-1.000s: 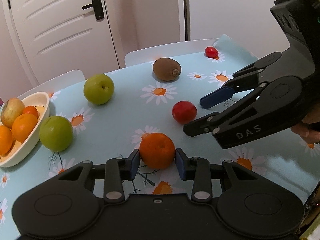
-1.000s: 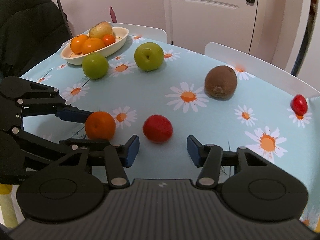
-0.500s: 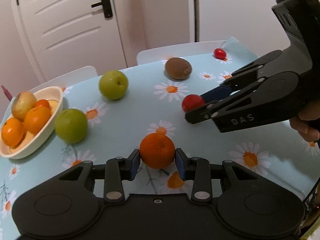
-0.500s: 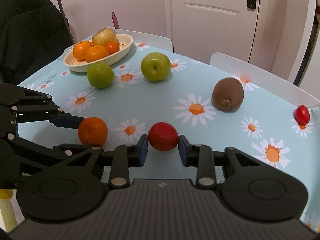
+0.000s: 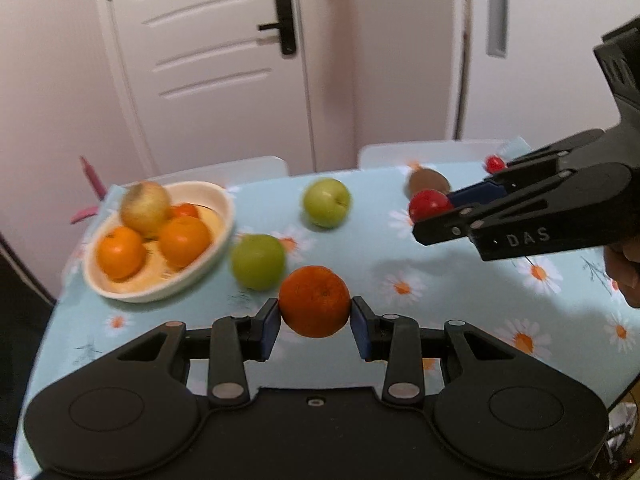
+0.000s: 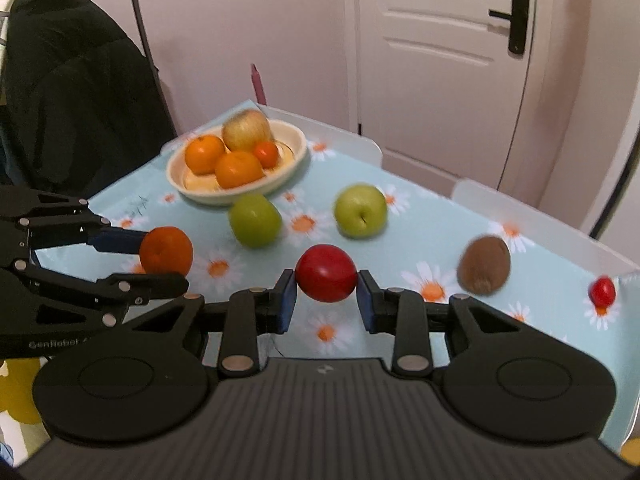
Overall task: Organize fruits
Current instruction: 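Grasp the tangerine with the left tool while the right tool grasps a red tomato, then carry the tangerine and tomato with both tools over the cream bowl, then open both tools to drop the tangerine and tomato into the bowl, then move both open tools back toward the green apple and kiwi, then grasp the green apple with the left tool while the right tool grasps the kiwi, then carry the green apple and kiwi with both tools over the cream bowl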
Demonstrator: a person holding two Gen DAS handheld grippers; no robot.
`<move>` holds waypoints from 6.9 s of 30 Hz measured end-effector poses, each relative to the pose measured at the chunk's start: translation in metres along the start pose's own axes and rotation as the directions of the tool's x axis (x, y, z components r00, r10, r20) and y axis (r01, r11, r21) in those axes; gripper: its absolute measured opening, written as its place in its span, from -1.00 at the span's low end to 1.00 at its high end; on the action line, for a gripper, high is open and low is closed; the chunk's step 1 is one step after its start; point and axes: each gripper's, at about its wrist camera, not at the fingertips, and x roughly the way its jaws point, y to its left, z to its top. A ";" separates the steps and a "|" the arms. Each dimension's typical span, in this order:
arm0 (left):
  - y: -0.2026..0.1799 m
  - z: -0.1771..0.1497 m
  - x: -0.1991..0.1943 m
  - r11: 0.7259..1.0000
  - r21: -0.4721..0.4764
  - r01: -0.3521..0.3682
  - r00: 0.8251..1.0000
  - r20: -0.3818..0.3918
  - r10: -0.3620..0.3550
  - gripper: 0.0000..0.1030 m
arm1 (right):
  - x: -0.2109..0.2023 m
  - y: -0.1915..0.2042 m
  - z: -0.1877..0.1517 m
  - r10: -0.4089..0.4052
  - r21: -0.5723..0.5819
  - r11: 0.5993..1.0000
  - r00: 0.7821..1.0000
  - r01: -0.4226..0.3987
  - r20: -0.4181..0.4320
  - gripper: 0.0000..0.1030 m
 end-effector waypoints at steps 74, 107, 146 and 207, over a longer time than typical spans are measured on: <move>0.213 -0.001 0.030 0.999 -0.045 -0.005 0.998 -0.063 0.002 0.80 | 0.163 0.137 0.101 0.011 0.108 0.994 0.990 0.005 -0.142 0.00; 0.193 0.021 -0.012 0.999 -0.005 0.053 0.999 0.005 -0.053 0.92 | 0.055 0.113 0.095 -0.219 0.286 0.931 0.974 0.225 -0.054 0.98; 0.020 0.041 0.084 0.956 -0.190 -0.224 0.973 -0.099 0.208 0.76 | 0.042 -0.119 0.006 -0.231 0.203 0.947 0.967 0.249 -0.108 1.00; 0.026 0.069 0.035 0.940 -0.216 -0.264 0.964 -0.031 0.263 0.14 | 0.043 -0.090 0.050 -0.142 0.169 0.975 0.989 0.145 -0.028 0.22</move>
